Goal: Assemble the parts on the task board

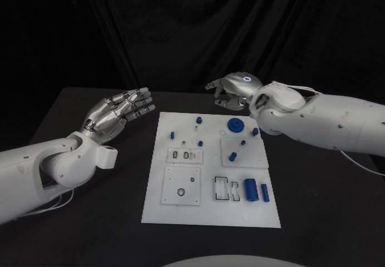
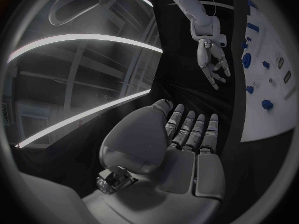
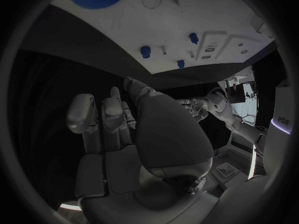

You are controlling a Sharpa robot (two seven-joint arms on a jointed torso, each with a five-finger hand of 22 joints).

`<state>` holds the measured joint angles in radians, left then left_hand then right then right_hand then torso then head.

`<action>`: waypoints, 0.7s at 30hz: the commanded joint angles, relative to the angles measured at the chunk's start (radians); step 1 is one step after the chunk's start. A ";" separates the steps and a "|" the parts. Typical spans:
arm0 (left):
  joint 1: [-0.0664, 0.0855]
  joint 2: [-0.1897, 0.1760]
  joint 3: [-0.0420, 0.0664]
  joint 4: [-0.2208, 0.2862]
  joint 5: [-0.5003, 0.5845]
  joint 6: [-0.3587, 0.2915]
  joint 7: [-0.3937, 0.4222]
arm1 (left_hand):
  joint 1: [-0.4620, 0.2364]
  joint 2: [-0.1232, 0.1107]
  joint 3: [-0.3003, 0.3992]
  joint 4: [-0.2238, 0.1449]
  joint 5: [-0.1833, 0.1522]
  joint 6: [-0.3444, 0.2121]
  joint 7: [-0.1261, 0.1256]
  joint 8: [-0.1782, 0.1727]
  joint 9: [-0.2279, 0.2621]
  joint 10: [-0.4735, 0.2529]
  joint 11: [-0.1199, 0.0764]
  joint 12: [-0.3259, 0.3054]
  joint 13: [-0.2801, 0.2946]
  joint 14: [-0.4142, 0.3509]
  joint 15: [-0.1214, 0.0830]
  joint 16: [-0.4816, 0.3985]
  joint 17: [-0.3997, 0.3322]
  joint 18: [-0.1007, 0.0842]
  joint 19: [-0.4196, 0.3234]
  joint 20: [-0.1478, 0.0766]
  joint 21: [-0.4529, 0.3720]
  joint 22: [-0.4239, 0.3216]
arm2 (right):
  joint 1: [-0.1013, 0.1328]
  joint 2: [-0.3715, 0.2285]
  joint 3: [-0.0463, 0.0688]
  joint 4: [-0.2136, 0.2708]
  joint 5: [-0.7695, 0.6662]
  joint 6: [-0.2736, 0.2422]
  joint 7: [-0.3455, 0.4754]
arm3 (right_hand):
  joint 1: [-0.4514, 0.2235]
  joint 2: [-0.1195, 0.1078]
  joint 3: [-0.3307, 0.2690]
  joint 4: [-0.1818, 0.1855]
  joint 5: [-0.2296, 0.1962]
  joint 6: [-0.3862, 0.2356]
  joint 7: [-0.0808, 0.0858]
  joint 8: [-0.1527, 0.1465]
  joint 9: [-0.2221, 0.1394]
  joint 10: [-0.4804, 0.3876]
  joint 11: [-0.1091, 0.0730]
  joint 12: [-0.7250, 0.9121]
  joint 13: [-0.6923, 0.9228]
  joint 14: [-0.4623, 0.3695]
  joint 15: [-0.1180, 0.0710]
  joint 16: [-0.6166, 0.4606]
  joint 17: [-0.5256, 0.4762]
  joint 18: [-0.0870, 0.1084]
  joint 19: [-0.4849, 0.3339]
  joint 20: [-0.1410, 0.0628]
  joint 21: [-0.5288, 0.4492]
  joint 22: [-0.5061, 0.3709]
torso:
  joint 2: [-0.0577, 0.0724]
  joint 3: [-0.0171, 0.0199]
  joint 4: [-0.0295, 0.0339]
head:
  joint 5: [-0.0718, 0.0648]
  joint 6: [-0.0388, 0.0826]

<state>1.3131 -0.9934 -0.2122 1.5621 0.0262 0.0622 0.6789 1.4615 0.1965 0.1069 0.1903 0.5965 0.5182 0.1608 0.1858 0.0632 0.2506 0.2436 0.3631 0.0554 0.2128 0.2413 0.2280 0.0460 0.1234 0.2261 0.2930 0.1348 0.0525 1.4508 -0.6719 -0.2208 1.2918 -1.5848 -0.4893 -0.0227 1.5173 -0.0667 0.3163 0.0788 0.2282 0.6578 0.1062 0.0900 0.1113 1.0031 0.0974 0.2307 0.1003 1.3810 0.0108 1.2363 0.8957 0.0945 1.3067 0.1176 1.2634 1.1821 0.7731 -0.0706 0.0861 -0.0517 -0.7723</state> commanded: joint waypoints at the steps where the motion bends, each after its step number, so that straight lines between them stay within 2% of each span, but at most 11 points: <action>1: -0.001 -0.004 0.001 0.006 0.013 -0.001 0.141 | -0.010 0.000 0.007 -0.001 0.005 0.004 0.016 0.006 0.002 0.002 0.007 0.009 0.002 0.000 0.007 0.004 0.001 -0.016 0.001 0.000 -0.005 -0.001 | 0.026 -0.075 -0.005 0.086 0.009 -0.005 -0.053 | -0.014 -0.004 0.004 0.006 -0.002 0.081 0.007 0.013 0.011 0.072 -0.020 0.050 0.020 -0.002 -0.011 -0.010 -0.021 0.011 -0.004 -0.007 -0.008 -0.008 | -0.002 0.0001 -0.0004 | -0.005 -0.001; 4: -0.001 -0.007 0.001 0.009 0.015 -0.004 0.139 | -0.011 -0.001 0.008 -0.001 0.006 0.005 0.016 0.007 0.002 0.003 0.007 0.009 0.002 0.001 0.007 0.005 0.001 -0.016 0.002 0.000 -0.004 -0.001 | 0.045 -0.166 -0.012 0.171 0.026 0.032 -0.074 | -0.030 -0.011 -0.004 0.020 -0.007 0.115 0.011 0.008 0.009 0.107 -0.048 0.133 0.068 -0.033 -0.034 -0.076 -0.109 0.022 -0.040 -0.027 -0.061 -0.058 | -0.003 -0.0009 -0.0035 | -0.007 -0.001; 5: -0.001 -0.008 0.001 0.010 0.016 -0.005 0.139 | -0.011 -0.001 0.008 -0.001 0.006 0.005 0.016 0.007 0.002 0.003 0.007 0.009 0.002 0.001 0.007 0.005 0.001 -0.016 0.002 0.000 -0.004 -0.001 | 0.049 -0.191 -0.015 0.192 0.033 0.045 -0.074 | -0.044 -0.014 -0.014 0.033 -0.005 0.128 0.007 0.003 0.006 0.099 -0.065 0.205 0.121 -0.030 -0.043 -0.088 -0.116 0.025 -0.039 -0.045 -0.072 -0.062 | -0.003 -0.0016 -0.0045 | -0.006 0.000; 6: -0.001 -0.008 0.001 0.010 0.016 -0.005 0.138 | -0.011 -0.001 0.008 -0.001 0.006 0.005 0.016 0.007 0.002 0.003 0.007 0.009 0.002 0.001 0.007 0.005 0.001 -0.016 0.002 0.000 -0.004 -0.001 | 0.051 -0.205 -0.016 0.202 0.038 0.054 -0.075 | -0.049 -0.018 -0.019 0.037 -0.008 0.137 0.005 0.000 0.005 0.100 -0.077 0.263 0.162 -0.029 -0.048 -0.096 -0.122 0.023 -0.039 -0.044 -0.079 -0.065 | -0.004 -0.0020 -0.0044 | -0.007 0.000; 9: -0.001 -0.008 0.001 0.012 0.017 -0.004 0.137 | -0.012 -0.002 0.011 -0.001 0.007 0.007 0.016 0.008 0.003 0.004 0.007 0.010 0.002 0.002 0.007 0.007 0.001 -0.016 0.002 0.000 -0.004 -0.001 | 0.056 -0.256 -0.022 0.236 0.070 0.102 -0.082 | -0.079 -0.027 -0.037 0.066 -0.011 0.184 -0.008 -0.002 0.008 0.047 -0.081 0.510 0.348 -0.076 -0.057 -0.184 -0.227 0.035 -0.081 -0.048 -0.155 -0.126 | -0.005 -0.0026 -0.0060 | -0.005 -0.001; 10: -0.001 -0.008 0.001 0.012 0.017 -0.004 0.136 | -0.013 -0.003 0.012 -0.001 0.007 0.007 0.016 0.008 0.003 0.004 0.007 0.011 0.002 0.003 0.007 0.008 0.002 -0.016 0.002 0.000 -0.004 -0.001 | 0.056 -0.266 -0.023 0.241 0.078 0.115 -0.084 | -0.078 -0.031 -0.042 0.073 -0.008 0.188 -0.015 -0.015 0.007 -0.057 -0.079 0.684 0.497 -0.083 -0.059 -0.196 -0.229 0.037 -0.090 -0.057 -0.176 -0.133 | -0.006 -0.0028 -0.0068 | -0.004 -0.002; 11: -0.001 -0.008 0.001 0.012 0.017 -0.003 0.136 | -0.013 -0.003 0.012 -0.001 0.007 0.007 0.016 0.008 0.003 0.004 0.007 0.011 0.002 0.003 0.007 0.008 0.002 -0.016 0.002 0.000 -0.004 -0.001 | 0.055 -0.274 -0.024 0.243 0.084 0.128 -0.087 | -0.092 -0.018 -0.041 0.092 -0.014 0.190 -0.008 -0.020 0.007 -0.031 -0.076 0.782 0.603 -0.072 -0.060 -0.185 -0.213 0.031 -0.080 -0.047 -0.175 -0.128 | -0.006 -0.0032 -0.0085 | -0.003 -0.005; 14: -0.001 -0.008 0.001 0.011 0.017 -0.002 0.134 | -0.014 -0.003 0.014 -0.002 0.007 0.008 0.016 0.008 0.003 0.004 0.007 0.011 0.002 0.003 0.007 0.009 0.002 -0.016 0.002 0.000 -0.004 -0.001 | 0.048 -0.287 -0.026 0.240 0.096 0.159 -0.097 | -0.122 -0.019 -0.066 0.122 -0.020 0.208 -0.004 -0.022 0.014 0.216 -0.080 1.145 1.087 0.006 -0.055 0.007 0.090 0.015 -0.022 -0.050 -0.096 -0.029 | -0.008 -0.0037 -0.0106 | 0.000 -0.008; 17: -0.001 -0.007 0.001 0.010 0.017 0.001 0.132 | -0.015 -0.004 0.017 -0.002 0.008 0.008 0.017 0.008 0.003 0.005 0.006 0.012 0.002 0.005 0.009 0.011 0.002 -0.016 0.002 0.000 -0.004 -0.001 | 0.036 -0.287 -0.026 0.221 0.104 0.179 -0.104 | -0.139 -0.017 -0.088 0.135 -0.023 0.225 -0.001 -0.018 0.026 0.351 -0.080 1.249 1.260 0.067 -0.053 0.146 0.312 -0.004 0.024 -0.049 -0.018 0.059 | -0.008 -0.0040 -0.0121 | 0.001 -0.009; 19: -0.001 -0.006 0.001 0.009 0.017 0.003 0.132 | -0.015 -0.004 0.017 -0.002 0.008 0.008 0.017 0.008 0.003 0.005 0.006 0.012 0.002 0.005 0.009 0.011 0.002 -0.016 0.002 0.000 -0.004 -0.001 | 0.028 -0.279 -0.027 0.202 0.106 0.190 -0.107 | -0.156 -0.017 -0.109 0.145 -0.029 0.256 -0.001 -0.003 0.041 0.544 -0.079 1.333 1.448 0.142 -0.050 0.273 0.542 -0.024 0.076 -0.047 0.067 0.147 | -0.008 -0.0040 -0.0121 | 0.001 -0.009; 21: -0.001 -0.005 0.001 0.009 0.017 0.004 0.131 | -0.016 -0.004 0.021 -0.002 0.008 0.007 0.017 0.008 0.003 0.004 0.006 0.012 0.002 0.007 0.010 0.013 0.002 -0.016 0.002 0.000 -0.004 -0.001 | 0.021 -0.270 -0.027 0.186 0.108 0.196 -0.108 | -0.170 -0.014 -0.126 0.154 -0.033 0.260 0.003 -0.001 0.049 0.568 -0.075 1.340 1.471 0.187 -0.045 0.332 0.668 -0.033 0.097 -0.043 0.107 0.192 | -0.010 -0.0045 -0.0145 | 0.002 -0.012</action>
<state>1.3129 -1.0004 -0.2122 1.5698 0.0383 0.0588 0.6791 1.4562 0.1912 0.1209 0.1905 0.6004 0.5182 0.1608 0.1908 0.0645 0.2541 0.2471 0.3706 0.0562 0.2165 0.2449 0.2393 0.0476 0.1234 0.2260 0.2930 0.1348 0.0526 1.4748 -0.9450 -0.2487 1.4834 -1.4989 -0.3428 -0.0961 1.3534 -0.0802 0.1971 0.2306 0.2004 0.9115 0.1113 0.0846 0.1578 1.4604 0.0227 1.5657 1.3081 1.4626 -0.0400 1.5464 1.3046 0.0774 1.3954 0.0739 1.3565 1.3064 0.7647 -0.0744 0.0741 -0.0501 -0.7821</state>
